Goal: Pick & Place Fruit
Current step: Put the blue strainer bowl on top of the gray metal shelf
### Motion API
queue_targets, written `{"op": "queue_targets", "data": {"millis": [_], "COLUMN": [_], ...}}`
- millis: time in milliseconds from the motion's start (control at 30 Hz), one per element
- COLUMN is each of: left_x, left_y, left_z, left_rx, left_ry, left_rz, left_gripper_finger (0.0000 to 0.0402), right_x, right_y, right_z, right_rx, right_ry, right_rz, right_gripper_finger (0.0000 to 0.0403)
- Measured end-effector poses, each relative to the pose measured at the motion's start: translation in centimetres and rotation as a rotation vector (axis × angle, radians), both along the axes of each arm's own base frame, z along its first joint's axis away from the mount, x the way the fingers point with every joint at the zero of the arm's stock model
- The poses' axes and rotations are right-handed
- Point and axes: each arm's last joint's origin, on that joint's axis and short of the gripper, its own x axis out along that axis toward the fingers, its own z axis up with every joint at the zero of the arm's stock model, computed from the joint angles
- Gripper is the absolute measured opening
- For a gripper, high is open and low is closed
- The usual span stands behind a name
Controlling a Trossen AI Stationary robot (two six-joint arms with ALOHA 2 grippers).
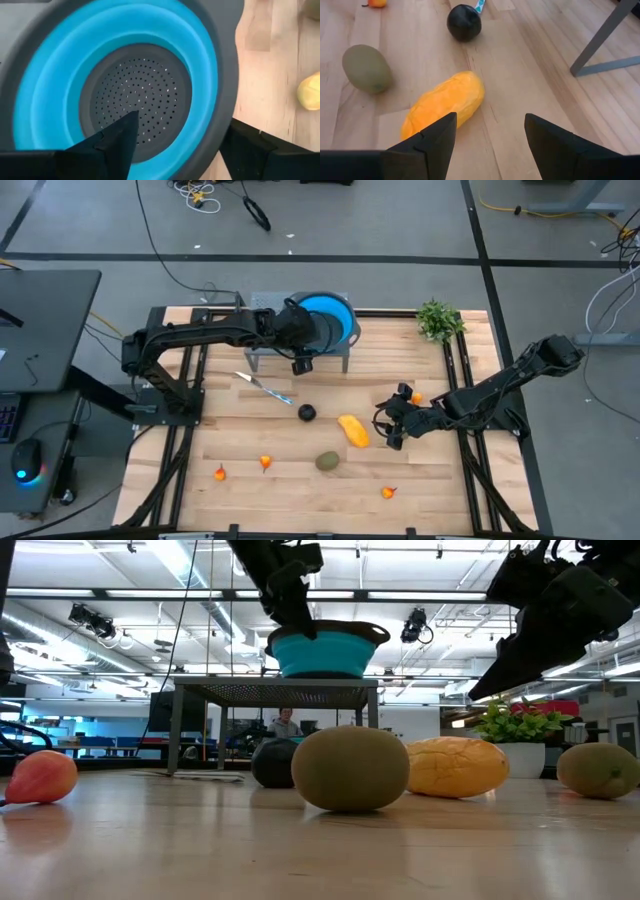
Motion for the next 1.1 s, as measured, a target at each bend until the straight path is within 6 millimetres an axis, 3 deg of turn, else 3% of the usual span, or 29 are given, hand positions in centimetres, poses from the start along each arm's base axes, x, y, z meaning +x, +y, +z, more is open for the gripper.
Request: {"op": "queue_targets", "data": {"millis": [733, 1100], "left_x": [-0.34, -1.0], "left_y": [0.15, 0.07], "left_z": [-0.13, -0.22], "left_rx": [0.053, 0.155], "left_ry": [0.044, 0.183], "left_rz": [0.061, 0.006], "left_gripper_finger": [0.0027, 0.0029], "right_x": [0.0, -0.01], "right_y": [0.0, 0.0], "right_z": [-0.01, -0.01], "right_rx": [-0.006, -0.007], "right_ry": [0.003, 0.005], "right_rz": [0.007, 0.009], "right_gripper_finger": [0.0245, 0.0245]}}
